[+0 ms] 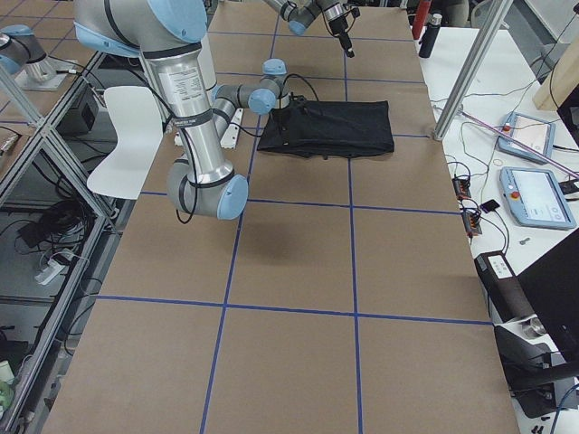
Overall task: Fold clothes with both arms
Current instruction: 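Slide the right gripper along the folded edge toward the collar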
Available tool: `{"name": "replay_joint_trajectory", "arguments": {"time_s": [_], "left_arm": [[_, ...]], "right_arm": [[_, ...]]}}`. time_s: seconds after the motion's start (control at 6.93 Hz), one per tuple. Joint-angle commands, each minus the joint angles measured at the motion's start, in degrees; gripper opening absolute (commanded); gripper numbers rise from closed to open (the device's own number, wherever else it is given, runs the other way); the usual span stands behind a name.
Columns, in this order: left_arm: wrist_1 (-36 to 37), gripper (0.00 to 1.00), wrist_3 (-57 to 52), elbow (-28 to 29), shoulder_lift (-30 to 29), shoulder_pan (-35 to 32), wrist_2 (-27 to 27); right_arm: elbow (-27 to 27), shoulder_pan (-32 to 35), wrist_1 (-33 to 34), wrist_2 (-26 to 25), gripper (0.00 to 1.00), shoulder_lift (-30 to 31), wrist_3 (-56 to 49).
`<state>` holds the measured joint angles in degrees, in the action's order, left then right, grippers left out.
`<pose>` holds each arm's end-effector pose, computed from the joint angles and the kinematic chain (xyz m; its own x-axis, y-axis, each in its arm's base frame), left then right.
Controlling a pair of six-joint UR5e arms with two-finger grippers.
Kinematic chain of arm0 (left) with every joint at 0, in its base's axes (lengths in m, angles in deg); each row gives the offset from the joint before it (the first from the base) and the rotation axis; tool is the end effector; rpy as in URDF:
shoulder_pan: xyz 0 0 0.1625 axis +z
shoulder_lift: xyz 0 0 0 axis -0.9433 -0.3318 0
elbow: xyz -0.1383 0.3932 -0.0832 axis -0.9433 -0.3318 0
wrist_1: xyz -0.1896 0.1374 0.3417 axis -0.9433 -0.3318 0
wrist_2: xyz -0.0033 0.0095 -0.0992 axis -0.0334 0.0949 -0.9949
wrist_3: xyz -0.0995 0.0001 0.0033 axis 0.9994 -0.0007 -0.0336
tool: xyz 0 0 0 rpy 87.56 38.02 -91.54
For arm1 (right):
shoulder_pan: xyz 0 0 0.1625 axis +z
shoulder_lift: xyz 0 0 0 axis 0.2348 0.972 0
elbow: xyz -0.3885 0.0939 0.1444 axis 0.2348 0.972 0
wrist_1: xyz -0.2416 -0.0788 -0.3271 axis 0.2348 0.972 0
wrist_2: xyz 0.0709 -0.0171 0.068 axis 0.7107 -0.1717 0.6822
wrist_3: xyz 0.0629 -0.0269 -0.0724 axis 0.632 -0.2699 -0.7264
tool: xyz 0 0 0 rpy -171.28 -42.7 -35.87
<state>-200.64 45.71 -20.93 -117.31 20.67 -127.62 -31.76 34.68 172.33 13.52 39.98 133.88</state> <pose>0.3117 -0.5298 0.3732 0.2750 -0.0279 -0.9610 0.4891 0.8646 0.1148 -0.5298 -0.3343 0.2428 0.7368 -0.2449 0.6303 0.0987 0.9611 0.2581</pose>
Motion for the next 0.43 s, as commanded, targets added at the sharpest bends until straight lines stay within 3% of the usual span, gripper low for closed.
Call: {"name": "replay_joint_trajectory", "arguments": {"time_s": [0.0, 0.29], "left_arm": [[0.0, 1.00, 0.0, 0.2, -0.1, 0.0, 0.0], [0.0, 1.00, 0.0, 0.1, -0.3, 0.0, -0.1]], "right_arm": [[5.9, 1.3, -0.4, -1.3, 1.00, -4.4, -0.9], [10.7, 1.6, -5.7, -1.3, 1.00, -4.5, -1.5]]}}
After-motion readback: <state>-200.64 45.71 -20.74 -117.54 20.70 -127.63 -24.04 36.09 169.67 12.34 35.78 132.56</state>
